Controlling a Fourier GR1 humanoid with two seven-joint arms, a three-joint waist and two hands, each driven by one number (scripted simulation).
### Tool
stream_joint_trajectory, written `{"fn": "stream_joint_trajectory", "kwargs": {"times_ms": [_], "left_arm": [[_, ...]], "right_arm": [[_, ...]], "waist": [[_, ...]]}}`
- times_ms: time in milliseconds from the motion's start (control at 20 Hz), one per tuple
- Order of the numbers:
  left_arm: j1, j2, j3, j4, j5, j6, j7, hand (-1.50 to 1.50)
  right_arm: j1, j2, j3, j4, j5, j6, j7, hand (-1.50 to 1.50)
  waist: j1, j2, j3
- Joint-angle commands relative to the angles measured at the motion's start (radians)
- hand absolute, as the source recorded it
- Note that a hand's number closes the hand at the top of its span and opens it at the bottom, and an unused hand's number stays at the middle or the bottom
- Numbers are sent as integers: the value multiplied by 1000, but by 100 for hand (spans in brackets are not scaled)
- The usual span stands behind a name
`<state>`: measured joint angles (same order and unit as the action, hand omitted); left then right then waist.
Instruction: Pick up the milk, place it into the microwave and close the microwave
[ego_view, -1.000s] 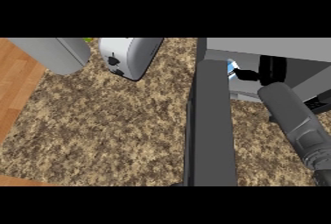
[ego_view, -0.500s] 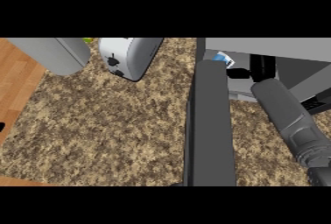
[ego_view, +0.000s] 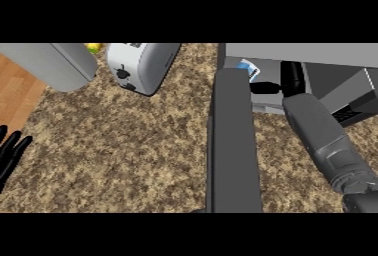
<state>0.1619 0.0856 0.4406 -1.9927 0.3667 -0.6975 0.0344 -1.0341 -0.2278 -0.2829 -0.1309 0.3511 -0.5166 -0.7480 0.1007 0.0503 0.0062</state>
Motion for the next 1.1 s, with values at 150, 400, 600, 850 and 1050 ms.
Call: {"fn": "stream_joint_trajectory", "kwargs": {"times_ms": [150, 400, 600, 850, 1050], "left_arm": [[-19, -29, -56, 10, -34, -4, 1, -150], [12, -82, -138, 1, -64, -29, 4, 150], [-4, -85, -199, -48, -47, 22, 79, 150], [45, -85, -320, -27, -139, 56, 19, 150], [-37, -85, -389, 18, -146, 155, 55, 150]], "right_arm": [[21, 3, -89, 3, -101, 225, -53, -150], [109, 12, -118, 16, -136, 321, -115, -150], [183, 42, -126, 6, -160, 454, -182, -150], [276, 66, -112, -27, -173, 542, -230, -150], [336, 81, -104, -88, -197, 559, -228, -150]], "waist": [[-35, -18, -2], [-47, -24, -3], [-74, -39, -4], [-94, -49, -6], [-99, -49, -6]]}}
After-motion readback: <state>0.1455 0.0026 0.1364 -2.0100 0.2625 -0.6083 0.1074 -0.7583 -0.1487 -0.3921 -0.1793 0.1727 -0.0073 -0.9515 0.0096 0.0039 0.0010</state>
